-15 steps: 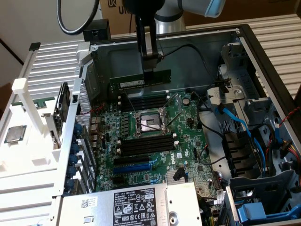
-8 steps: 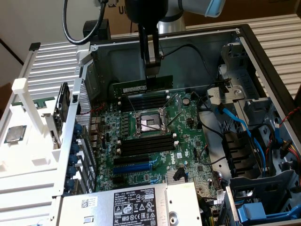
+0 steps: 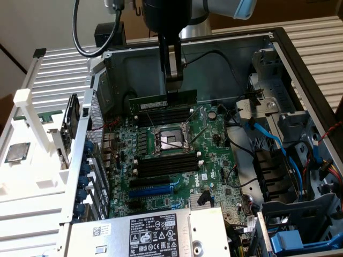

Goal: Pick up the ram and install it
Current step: 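Insert the ram into the slot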

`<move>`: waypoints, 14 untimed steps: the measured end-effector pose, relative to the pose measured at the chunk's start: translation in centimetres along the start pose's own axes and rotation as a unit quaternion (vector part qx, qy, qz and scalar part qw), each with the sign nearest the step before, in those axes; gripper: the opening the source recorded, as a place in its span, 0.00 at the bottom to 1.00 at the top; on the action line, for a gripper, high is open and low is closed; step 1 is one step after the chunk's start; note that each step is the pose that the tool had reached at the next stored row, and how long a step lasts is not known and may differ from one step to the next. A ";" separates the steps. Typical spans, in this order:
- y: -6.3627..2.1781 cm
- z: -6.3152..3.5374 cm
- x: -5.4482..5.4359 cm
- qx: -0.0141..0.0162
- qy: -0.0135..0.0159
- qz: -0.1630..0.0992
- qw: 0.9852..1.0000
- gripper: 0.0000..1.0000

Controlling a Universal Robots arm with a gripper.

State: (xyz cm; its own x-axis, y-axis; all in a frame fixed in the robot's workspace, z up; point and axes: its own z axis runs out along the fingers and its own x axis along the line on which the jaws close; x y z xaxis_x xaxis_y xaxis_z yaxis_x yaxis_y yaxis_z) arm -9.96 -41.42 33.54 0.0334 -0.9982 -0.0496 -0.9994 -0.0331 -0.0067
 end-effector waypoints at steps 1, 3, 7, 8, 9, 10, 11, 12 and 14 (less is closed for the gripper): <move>-0.03 0.33 0.0 -0.001 0.000 0.000 1.000 0.13; -0.09 0.62 0.0 -0.003 0.000 0.000 1.000 0.13; -0.28 1.16 0.1 -0.007 0.000 0.000 1.000 0.13; -0.34 1.29 0.1 -0.007 0.000 0.001 1.000 0.13; -0.40 1.44 0.1 -0.008 0.000 0.001 1.000 0.13; -0.43 1.57 0.1 -0.008 0.000 0.001 1.000 0.13; -0.44 1.68 0.1 -0.009 0.001 0.001 1.000 0.13; -0.46 1.77 0.1 -0.009 0.002 0.001 1.000 0.13; -0.47 1.98 0.1 -0.009 0.004 0.001 1.000 0.13</move>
State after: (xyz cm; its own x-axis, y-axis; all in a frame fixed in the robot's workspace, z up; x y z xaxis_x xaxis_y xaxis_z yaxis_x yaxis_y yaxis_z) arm -9.48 -41.39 31.56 0.0312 -0.9987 -0.0411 -0.9994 -0.0317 0.0116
